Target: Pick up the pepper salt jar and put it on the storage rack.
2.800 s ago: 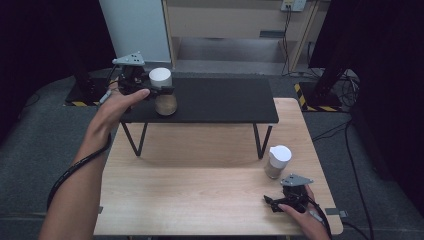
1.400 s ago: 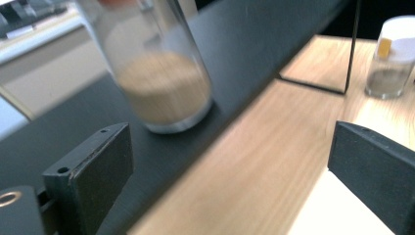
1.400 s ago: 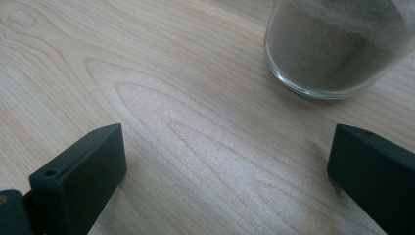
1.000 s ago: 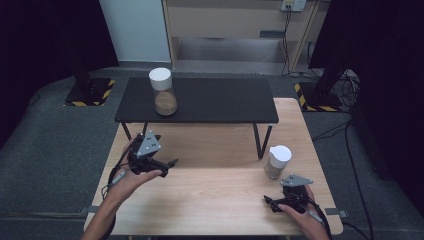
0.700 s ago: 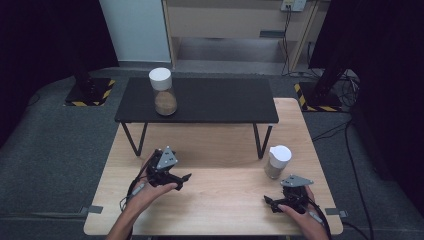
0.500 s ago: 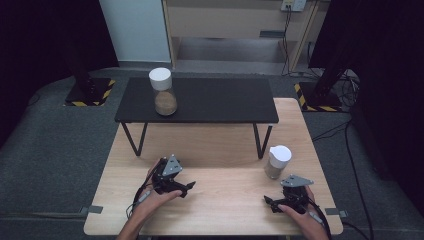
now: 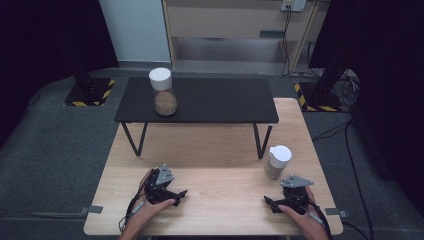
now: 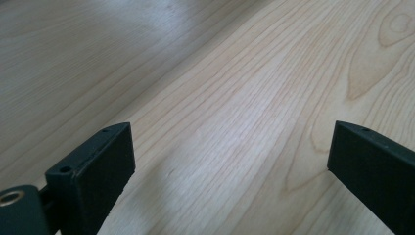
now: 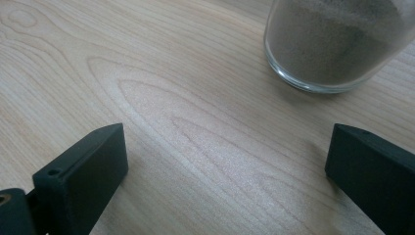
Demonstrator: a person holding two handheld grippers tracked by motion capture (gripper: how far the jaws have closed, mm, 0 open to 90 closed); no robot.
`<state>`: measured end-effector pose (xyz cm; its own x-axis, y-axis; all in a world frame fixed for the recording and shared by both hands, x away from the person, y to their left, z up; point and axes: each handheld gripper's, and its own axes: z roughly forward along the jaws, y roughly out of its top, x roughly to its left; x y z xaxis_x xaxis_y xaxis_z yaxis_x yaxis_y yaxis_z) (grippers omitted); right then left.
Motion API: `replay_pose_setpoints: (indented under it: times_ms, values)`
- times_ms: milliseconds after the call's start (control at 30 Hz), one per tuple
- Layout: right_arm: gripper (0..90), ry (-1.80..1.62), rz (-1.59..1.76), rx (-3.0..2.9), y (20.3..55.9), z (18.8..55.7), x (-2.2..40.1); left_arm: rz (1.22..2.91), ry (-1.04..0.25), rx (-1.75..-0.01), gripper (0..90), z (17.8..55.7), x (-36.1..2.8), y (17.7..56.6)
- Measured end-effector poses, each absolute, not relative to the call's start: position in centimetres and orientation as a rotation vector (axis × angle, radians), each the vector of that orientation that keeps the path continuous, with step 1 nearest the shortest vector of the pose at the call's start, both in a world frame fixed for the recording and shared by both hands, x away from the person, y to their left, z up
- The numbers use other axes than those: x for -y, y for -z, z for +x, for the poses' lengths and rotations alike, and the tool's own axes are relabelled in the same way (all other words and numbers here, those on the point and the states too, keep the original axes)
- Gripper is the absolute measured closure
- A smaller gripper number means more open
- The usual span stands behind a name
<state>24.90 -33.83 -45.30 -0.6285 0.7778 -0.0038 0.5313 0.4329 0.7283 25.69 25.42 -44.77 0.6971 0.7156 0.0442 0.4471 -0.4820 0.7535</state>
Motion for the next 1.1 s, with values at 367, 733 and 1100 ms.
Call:
replay_pose_setpoints:
  times_ms: [367,733,1100]
  values:
    - [2.9,-1.013,1.123,-2.350,45.3,24.6,33.8,2.103,-0.437,-1.026,2.6,25.9,-27.2,45.1]
    - [2.8,-1.013,1.125,-2.350,45.3,24.5,33.8,2.111,-0.465,-1.107,2.6,26.0,-27.6,45.1]
    - [2.9,-1.012,1.123,-2.351,45.3,24.5,33.9,2.121,-0.479,-1.113,0.8,26.0,-27.3,45.0]
